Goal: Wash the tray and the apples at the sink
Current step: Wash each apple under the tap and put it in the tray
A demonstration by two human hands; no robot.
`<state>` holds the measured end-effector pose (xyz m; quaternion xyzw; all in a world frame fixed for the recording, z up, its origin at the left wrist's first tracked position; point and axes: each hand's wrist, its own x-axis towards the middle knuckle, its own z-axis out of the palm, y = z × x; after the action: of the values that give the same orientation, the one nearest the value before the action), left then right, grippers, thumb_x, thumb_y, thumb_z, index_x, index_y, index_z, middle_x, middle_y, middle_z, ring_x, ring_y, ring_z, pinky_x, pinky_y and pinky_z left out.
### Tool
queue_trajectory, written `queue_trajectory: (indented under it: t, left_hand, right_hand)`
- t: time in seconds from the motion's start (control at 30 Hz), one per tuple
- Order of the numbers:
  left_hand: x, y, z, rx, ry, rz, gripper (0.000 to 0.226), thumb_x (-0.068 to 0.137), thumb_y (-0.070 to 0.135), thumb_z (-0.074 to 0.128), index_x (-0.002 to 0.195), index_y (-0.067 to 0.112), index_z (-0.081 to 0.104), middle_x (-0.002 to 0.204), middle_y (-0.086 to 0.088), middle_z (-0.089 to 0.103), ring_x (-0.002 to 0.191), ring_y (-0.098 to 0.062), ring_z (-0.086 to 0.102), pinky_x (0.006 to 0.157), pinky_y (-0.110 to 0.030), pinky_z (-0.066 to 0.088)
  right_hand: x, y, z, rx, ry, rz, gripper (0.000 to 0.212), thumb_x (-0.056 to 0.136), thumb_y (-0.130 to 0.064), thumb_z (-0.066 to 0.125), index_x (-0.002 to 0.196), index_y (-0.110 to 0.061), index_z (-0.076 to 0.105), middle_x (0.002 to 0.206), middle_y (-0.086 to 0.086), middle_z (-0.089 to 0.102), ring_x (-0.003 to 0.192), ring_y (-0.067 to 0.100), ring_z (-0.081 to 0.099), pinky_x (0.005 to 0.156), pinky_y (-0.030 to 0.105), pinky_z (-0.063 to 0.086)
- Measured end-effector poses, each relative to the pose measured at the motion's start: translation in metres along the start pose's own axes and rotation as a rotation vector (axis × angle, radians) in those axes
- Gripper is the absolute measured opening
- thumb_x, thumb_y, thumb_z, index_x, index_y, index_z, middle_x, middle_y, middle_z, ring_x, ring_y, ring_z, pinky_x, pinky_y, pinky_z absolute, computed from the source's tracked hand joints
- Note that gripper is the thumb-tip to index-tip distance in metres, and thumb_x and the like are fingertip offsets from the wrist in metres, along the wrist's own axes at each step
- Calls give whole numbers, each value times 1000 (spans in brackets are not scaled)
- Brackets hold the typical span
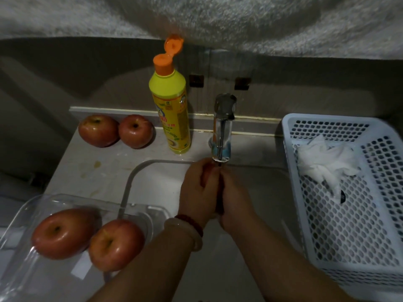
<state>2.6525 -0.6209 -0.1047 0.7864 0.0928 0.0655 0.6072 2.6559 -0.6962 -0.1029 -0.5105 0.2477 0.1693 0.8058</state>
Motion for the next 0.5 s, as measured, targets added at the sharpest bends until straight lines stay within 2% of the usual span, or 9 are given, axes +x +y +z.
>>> queue_trajectory:
  t: [0.07, 0.13, 0.2, 0.27, 0.33, 0.4, 0.43, 0.47, 0.5]
  left_hand:
    - [6, 5, 0, -165, 23, -220, 20, 96, 26, 49, 94, 30, 68, 93, 8, 71, 90, -5, 65, 81, -27, 52]
    - [15, 10, -2, -418, -74, -500, 22, 95, 30, 52, 92, 23, 73, 91, -3, 74, 92, -21, 69, 78, -38, 55]
    - [17, 18, -8, -641, -208, -752, 27, 90, 38, 58, 92, 16, 73, 93, -10, 74, 90, -25, 70, 76, -37, 54]
    - [17, 17, -11, -706, -240, -808, 30, 88, 42, 60, 93, 15, 74, 94, -11, 74, 89, -25, 70, 77, -38, 54]
    - [14, 11, -9, -575, -154, -653, 27, 87, 43, 61, 88, 20, 75, 91, -9, 74, 91, -25, 70, 82, -43, 55]
    - [10, 3, -9, -240, -14, -354, 16, 85, 40, 62, 83, 27, 71, 89, 0, 72, 89, -14, 67, 82, -39, 55]
    - [7, -1, -10, -49, 36, -175, 9, 86, 38, 60, 84, 32, 66, 91, 5, 68, 88, -3, 63, 81, -28, 51]
    - [4, -4, -12, 108, 48, -3, 6, 88, 37, 55, 89, 35, 61, 95, 9, 63, 91, 3, 57, 82, -18, 45]
    - [1, -5, -13, 190, 23, 150, 14, 88, 36, 49, 97, 33, 60, 98, 10, 59, 93, 5, 53, 83, -11, 40]
  right_hand:
    - [-1, 8, 1, -280, 77, -297, 28, 86, -44, 57, 110, -33, 64, 105, 0, 70, 97, 17, 68, 82, 40, 57]
    - [-1, 15, -4, -532, 84, -535, 39, 79, -52, 55, 118, -44, 55, 118, -4, 63, 108, 9, 61, 93, 34, 52]
    - [0, 20, -14, -750, 54, -717, 52, 84, -51, 50, 132, -31, 49, 131, 2, 53, 120, 11, 52, 101, 30, 44]
    - [1, 24, -20, -890, -11, -754, 59, 91, -49, 41, 142, -19, 43, 143, 6, 43, 132, 15, 42, 110, 31, 36]
    - [-3, 24, -15, -811, -86, -658, 55, 92, -51, 35, 142, -27, 43, 146, 4, 41, 134, 12, 40, 112, 35, 35]
    - [-9, 17, 1, -548, -82, -445, 40, 87, -57, 40, 122, -47, 55, 133, 1, 54, 122, 12, 54, 106, 43, 43]
    - [-11, 11, 8, -387, -70, -301, 31, 85, -58, 45, 110, -47, 61, 122, 1, 63, 112, 14, 61, 100, 47, 48]
    - [-11, 3, 11, -220, -62, -160, 27, 87, -53, 52, 105, -40, 66, 111, 2, 69, 102, 16, 67, 94, 47, 53]
    - [-10, -5, 12, -79, -57, -36, 24, 90, -45, 56, 104, -30, 69, 101, 3, 73, 93, 17, 71, 86, 44, 56]
